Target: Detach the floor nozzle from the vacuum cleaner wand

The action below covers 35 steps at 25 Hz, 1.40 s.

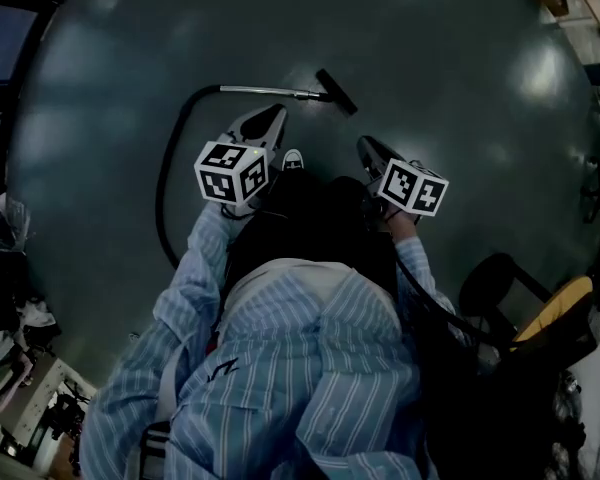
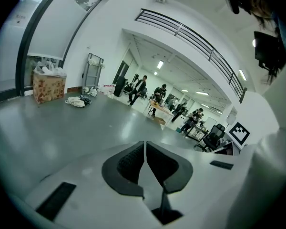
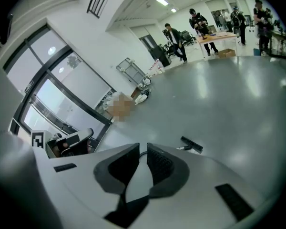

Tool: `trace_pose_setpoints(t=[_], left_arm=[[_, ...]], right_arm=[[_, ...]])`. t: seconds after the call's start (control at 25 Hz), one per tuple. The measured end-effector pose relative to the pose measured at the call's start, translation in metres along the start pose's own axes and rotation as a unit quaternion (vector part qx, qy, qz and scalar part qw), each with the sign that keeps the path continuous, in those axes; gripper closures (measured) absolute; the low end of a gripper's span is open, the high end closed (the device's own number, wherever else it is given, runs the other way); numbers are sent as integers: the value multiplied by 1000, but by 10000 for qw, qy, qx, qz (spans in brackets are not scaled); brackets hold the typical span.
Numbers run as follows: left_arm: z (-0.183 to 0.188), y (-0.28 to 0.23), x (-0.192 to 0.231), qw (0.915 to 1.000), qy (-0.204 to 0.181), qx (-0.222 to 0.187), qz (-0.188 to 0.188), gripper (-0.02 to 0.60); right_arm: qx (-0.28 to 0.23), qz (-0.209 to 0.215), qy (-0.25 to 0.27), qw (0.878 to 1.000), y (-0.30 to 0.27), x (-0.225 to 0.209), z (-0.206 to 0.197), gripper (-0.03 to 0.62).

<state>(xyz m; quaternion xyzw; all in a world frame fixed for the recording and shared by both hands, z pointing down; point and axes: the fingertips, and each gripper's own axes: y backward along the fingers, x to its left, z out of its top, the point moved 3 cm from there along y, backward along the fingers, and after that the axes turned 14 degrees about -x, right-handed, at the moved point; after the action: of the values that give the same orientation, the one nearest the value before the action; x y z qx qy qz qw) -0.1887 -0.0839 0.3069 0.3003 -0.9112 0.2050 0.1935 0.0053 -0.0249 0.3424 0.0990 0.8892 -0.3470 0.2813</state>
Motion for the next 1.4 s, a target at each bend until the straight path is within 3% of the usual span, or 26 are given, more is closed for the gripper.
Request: trace_pose_setpoints(t=[0.2, 0.44, 0.6, 0.8, 1.0, 1.12, 1.4], left_arm=[[-6, -36, 12, 9986, -63, 475, -207, 572], [-33, -78, 31, 9922, -569, 1083, -218, 568], [-62, -121, 52, 9863, -707, 1481, -193, 551], [-107, -179, 72, 9753, -746, 2054, -333, 476], [-174, -229, 107, 9558, -1076, 2711, -361, 453], [-222, -246, 124, 9378, -1551, 3072, -463, 453], [-333, -293, 168, 9017, -2077, 3724, -715, 448]], right_arm=[[208, -218, 309, 9991, -15, -31, 14, 559], [650, -205, 719, 9951, -58, -72, 16, 554], [1147, 4, 1086, 9874, -103, -109, 10, 489], [1714, 71, 1388, 9753, -154, -163, 1, 438], [2090, 48, 1419, 9676, -210, -217, -18, 408], [2355, 36, 1602, 9586, -235, -249, -39, 395], [2771, -153, 1860, 9426, -288, -334, -100, 378]])
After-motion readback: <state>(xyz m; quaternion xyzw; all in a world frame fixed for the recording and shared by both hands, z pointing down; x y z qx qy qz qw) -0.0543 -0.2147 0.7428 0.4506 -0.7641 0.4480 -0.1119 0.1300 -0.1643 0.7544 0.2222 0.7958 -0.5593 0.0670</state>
